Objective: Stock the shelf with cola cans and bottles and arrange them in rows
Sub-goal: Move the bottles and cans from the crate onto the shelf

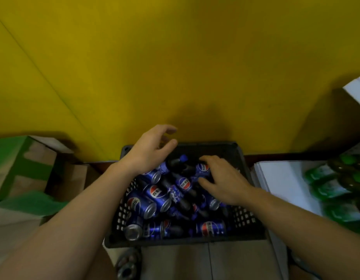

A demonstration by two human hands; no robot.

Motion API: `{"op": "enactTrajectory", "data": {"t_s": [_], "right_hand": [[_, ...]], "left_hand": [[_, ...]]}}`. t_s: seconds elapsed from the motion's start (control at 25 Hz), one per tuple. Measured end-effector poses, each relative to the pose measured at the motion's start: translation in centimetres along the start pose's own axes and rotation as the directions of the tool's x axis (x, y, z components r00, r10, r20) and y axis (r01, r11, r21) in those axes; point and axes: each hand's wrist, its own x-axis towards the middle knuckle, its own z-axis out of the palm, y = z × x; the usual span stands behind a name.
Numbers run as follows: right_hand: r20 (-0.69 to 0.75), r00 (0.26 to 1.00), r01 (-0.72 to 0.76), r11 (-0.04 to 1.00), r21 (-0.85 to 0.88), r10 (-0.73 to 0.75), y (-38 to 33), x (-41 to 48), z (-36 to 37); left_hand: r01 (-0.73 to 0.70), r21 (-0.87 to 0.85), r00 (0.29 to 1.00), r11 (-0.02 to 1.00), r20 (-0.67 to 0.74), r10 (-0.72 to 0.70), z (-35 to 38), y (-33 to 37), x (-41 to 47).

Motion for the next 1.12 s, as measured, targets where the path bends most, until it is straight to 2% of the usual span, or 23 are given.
{"op": "enactTrajectory", "data": {"t_s": [0.08,0.16,0.28,0.36,0.4,0.48,0.52,0.56,0.6,0.64,0.68,0.72,0.8,0.84,0.92,1.0,1.04,1.12], "right_hand": [[0.176,0.984,0.023,1.0,-0.019,-0.019,-1.6,2.6,3.8],[0.337,0.938,0.102,0.993,-0.064,-0.074,-3.1,5.2,7.1],[0.452,0.879,0.17,0.985,0.001,-0.152,-6.5,9.5,11.1],[0.538,0.836,0.055,0.992,0.117,-0.109,-9.2,11.5,14.6],[0.558,0.828,0.0,0.994,0.108,-0.061,-10.4,11.7,16.9],[0.457,0.889,0.0,0.997,-0.074,0.034,-11.9,10.4,21.3],[0.37,0.928,0.022,0.985,-0.172,0.044,-11.9,9.5,22.7],[0.309,0.95,0.028,0.98,-0.196,0.034,-11.7,9.0,23.7],[0.286,0.958,0.013,0.99,-0.141,0.028,-11.2,9.0,24.3],[0.28,0.959,-0.048,0.999,-0.003,0.047,-10.8,9.4,24.0],[0.272,0.957,-0.163,0.965,0.206,0.103,-10.6,10.2,23.5],[0.264,0.946,-0.285,0.866,0.41,0.187,-10.5,10.9,22.6],[0.268,0.895,-0.436,0.573,0.694,0.357,-11.1,11.4,19.8],[0.267,0.873,-0.443,0.433,0.785,0.409,-11.7,11.2,18.5],[0.2,0.869,-0.327,0.22,0.919,0.453,-13.2,10.2,15.6],[0.062,0.893,-0.126,0.114,0.986,0.447,-14.9,9.2,13.4],[-0.02,0.904,-0.021,0.092,0.995,0.427,-15.7,8.9,12.7],[-0.166,0.91,0.144,0.085,0.986,0.38,-16.8,8.9,12.1]], "left_hand": [[0.066,0.036,0.994,0.997,0.081,-0.068,-0.2,-1.8,0.2],[0.128,0.023,0.984,0.991,0.118,-0.13,-0.7,-3.3,0.0],[0.218,0.006,0.969,0.976,0.117,-0.217,-1.8,-5.6,-0.9],[0.276,0.014,0.956,0.961,0.099,-0.276,-2.9,-7.0,-1.8],[0.298,0.021,0.95,0.954,0.093,-0.299,-3.4,-7.6,-2.4],[0.333,0.032,0.938,0.942,0.096,-0.335,-4.3,-8.7,-3.6],[0.346,0.03,0.933,0.938,0.093,-0.347,-4.5,-9.1,-4.0],[0.361,0.024,0.928,0.932,0.088,-0.362,-4.8,-9.5,-4.3],[0.371,0.016,0.925,0.929,0.082,-0.371,-4.9,-9.9,-4.4],[0.38,0.015,0.921,0.925,0.082,-0.38,-4.9,-10.1,-4.4],[0.389,0.021,0.917,0.921,0.085,-0.389,-4.9,-10.2,-4.3],[0.409,0.034,0.907,0.912,0.097,-0.411,-4.8,-10.2,-4.2],[0.487,0.101,0.86,0.868,0.121,-0.496,-4.6,-10.3,-3.9],[0.538,0.149,0.823,0.83,0.122,-0.555,-4.3,-10.3,-3.7],[0.673,0.17,0.713,0.72,0.111,-0.692,-3.8,-9.6,-3.2],[0.795,-0.018,0.601,0.606,0.148,-0.785,-3.4,-8.2,-2.5],[0.802,-0.176,0.596,0.571,0.161,-0.787,-3.2,-7.7,-2.1],[0.68,-0.446,0.675,0.582,0.073,-0.734,-2.9,-7.1,-1.4]]}}
